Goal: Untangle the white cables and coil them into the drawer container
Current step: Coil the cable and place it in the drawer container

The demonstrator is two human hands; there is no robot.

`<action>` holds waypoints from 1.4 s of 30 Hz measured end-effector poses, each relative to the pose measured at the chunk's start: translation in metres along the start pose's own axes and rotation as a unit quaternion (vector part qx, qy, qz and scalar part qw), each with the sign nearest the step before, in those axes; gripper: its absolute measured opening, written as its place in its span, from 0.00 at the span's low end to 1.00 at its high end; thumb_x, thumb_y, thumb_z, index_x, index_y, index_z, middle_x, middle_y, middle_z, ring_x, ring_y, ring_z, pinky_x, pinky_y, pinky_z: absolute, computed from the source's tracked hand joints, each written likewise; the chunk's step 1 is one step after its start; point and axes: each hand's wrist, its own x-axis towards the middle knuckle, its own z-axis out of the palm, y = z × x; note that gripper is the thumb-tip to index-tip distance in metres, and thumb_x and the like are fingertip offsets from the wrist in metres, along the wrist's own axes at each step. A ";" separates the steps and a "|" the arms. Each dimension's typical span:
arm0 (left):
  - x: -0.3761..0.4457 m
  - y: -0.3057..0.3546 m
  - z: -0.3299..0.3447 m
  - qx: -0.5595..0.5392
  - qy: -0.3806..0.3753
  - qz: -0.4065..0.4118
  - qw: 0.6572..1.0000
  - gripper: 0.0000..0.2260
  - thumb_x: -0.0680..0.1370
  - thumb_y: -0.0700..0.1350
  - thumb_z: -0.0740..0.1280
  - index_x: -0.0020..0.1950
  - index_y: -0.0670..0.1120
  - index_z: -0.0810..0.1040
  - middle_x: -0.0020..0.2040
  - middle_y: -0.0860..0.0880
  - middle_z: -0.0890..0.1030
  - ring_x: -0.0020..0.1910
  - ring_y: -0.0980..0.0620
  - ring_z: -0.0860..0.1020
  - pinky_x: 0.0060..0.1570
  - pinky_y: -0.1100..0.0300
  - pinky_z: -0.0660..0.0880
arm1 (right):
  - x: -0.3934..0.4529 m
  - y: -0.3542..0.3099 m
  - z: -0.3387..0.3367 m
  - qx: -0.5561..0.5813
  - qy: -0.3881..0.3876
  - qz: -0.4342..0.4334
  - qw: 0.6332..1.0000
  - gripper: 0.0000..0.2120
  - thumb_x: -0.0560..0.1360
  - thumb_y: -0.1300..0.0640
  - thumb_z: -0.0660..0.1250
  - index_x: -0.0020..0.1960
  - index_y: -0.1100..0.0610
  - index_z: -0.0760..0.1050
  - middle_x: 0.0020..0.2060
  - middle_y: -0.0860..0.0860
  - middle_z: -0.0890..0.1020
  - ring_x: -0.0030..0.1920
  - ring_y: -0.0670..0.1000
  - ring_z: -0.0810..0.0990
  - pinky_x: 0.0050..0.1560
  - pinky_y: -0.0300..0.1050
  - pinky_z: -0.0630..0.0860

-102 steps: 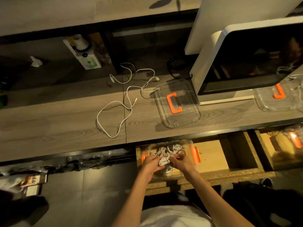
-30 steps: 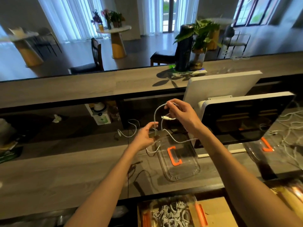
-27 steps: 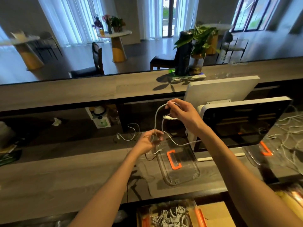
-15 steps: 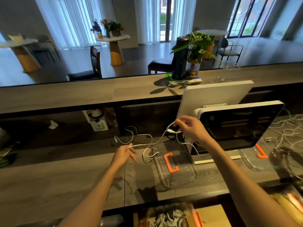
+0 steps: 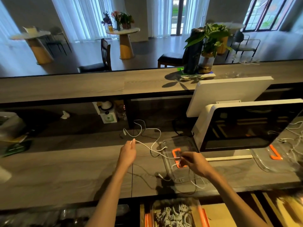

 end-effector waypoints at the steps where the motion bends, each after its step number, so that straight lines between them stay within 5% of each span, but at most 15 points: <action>1: -0.001 -0.003 0.000 -0.016 0.012 -0.014 1.000 0.20 0.86 0.54 0.52 0.53 0.43 0.77 0.45 0.41 0.82 0.45 0.42 0.80 0.46 0.50 0.73 | -0.005 -0.002 0.002 0.018 -0.001 -0.005 1.000 0.13 0.83 0.59 0.65 0.61 0.45 0.82 0.47 0.44 0.86 0.46 0.39 0.85 0.52 0.39 0.82; 3: -0.007 -0.003 -0.001 -0.170 0.009 -0.051 0.984 0.18 0.87 0.51 0.52 0.58 0.43 0.77 0.43 0.42 0.81 0.40 0.47 0.78 0.42 0.53 0.76 | -0.016 -0.009 0.003 0.042 -0.004 -0.017 0.999 0.18 0.83 0.62 0.64 0.63 0.41 0.81 0.45 0.44 0.85 0.45 0.40 0.83 0.47 0.35 0.79; 6: -0.013 0.001 -0.003 -0.427 -0.002 -0.100 0.899 0.19 0.87 0.49 0.52 0.64 0.40 0.77 0.50 0.42 0.82 0.49 0.48 0.81 0.49 0.56 0.79 | -0.029 -0.018 0.006 0.058 -0.021 -0.038 0.997 0.20 0.83 0.63 0.64 0.61 0.40 0.82 0.43 0.42 0.85 0.42 0.42 0.82 0.41 0.35 0.75; 9: -0.019 0.001 -0.003 -0.531 -0.006 -0.125 0.838 0.19 0.87 0.49 0.51 0.60 0.42 0.79 0.56 0.43 0.83 0.57 0.47 0.81 0.61 0.49 0.75 | -0.040 -0.026 0.012 0.065 -0.069 -0.076 0.993 0.11 0.82 0.57 0.68 0.57 0.42 0.83 0.49 0.40 0.85 0.51 0.43 0.84 0.54 0.43 0.82; 12: -0.024 0.004 0.000 -0.611 0.010 -0.153 0.776 0.16 0.87 0.46 0.53 0.54 0.39 0.78 0.44 0.43 0.81 0.44 0.47 0.80 0.51 0.53 0.78 | -0.050 -0.036 0.013 0.090 -0.120 -0.120 0.981 0.06 0.80 0.55 0.70 0.56 0.49 0.84 0.51 0.39 0.84 0.54 0.44 0.83 0.55 0.42 0.81; 16: -0.029 0.006 0.009 -0.531 -0.020 -0.162 0.831 0.14 0.87 0.44 0.54 0.51 0.40 0.76 0.37 0.47 0.73 0.31 0.54 0.68 0.29 0.62 0.65 | -0.058 -0.051 0.009 0.166 -0.163 -0.140 0.962 0.08 0.82 0.56 0.68 0.58 0.55 0.83 0.52 0.47 0.84 0.54 0.50 0.83 0.55 0.42 0.79; 21: -0.052 0.016 0.021 -0.273 -0.149 -0.087 0.946 0.17 0.87 0.48 0.55 0.50 0.41 0.79 0.36 0.48 0.74 0.30 0.56 0.70 0.29 0.65 0.66 | -0.055 -0.066 0.002 0.302 -0.061 -0.140 0.941 0.08 0.82 0.56 0.67 0.58 0.55 0.82 0.49 0.56 0.83 0.52 0.60 0.81 0.54 0.55 0.78; 26: -0.080 0.030 0.027 -0.192 -0.320 -0.059 0.926 0.28 0.84 0.63 0.53 0.45 0.43 0.82 0.37 0.45 0.80 0.31 0.54 0.74 0.32 0.64 0.69 | -0.042 -0.069 -0.001 0.336 0.092 -0.099 0.932 0.08 0.81 0.54 0.68 0.55 0.55 0.84 0.44 0.60 0.83 0.44 0.57 0.79 0.46 0.53 0.72; 31: -0.099 0.027 0.029 -0.217 -0.463 0.004 0.860 0.36 0.81 0.69 0.46 0.42 0.42 0.80 0.35 0.46 0.77 0.31 0.55 0.71 0.33 0.64 0.63 | -0.031 -0.049 -0.002 0.299 0.161 -0.036 0.940 0.07 0.81 0.55 0.70 0.54 0.55 0.85 0.44 0.52 0.87 0.48 0.51 0.85 0.52 0.50 0.81; 35: -0.106 0.026 0.025 -0.228 -0.461 0.085 0.853 0.19 0.82 0.57 0.58 0.45 0.44 0.80 0.29 0.52 0.70 0.28 0.57 0.67 0.35 0.66 0.67 | -0.029 -0.039 -0.003 0.271 0.166 -0.019 0.948 0.05 0.80 0.56 0.71 0.52 0.54 0.85 0.43 0.49 0.87 0.47 0.48 0.86 0.52 0.44 0.83; 42: -0.099 0.018 0.028 -0.337 -0.319 0.015 0.886 0.21 0.85 0.54 0.56 0.56 0.40 0.83 0.33 0.48 0.65 0.29 0.55 0.62 0.33 0.61 0.61 | -0.041 -0.023 0.000 0.250 0.125 -0.023 0.960 0.05 0.77 0.54 0.74 0.50 0.55 0.85 0.39 0.50 0.86 0.42 0.46 0.84 0.46 0.36 0.80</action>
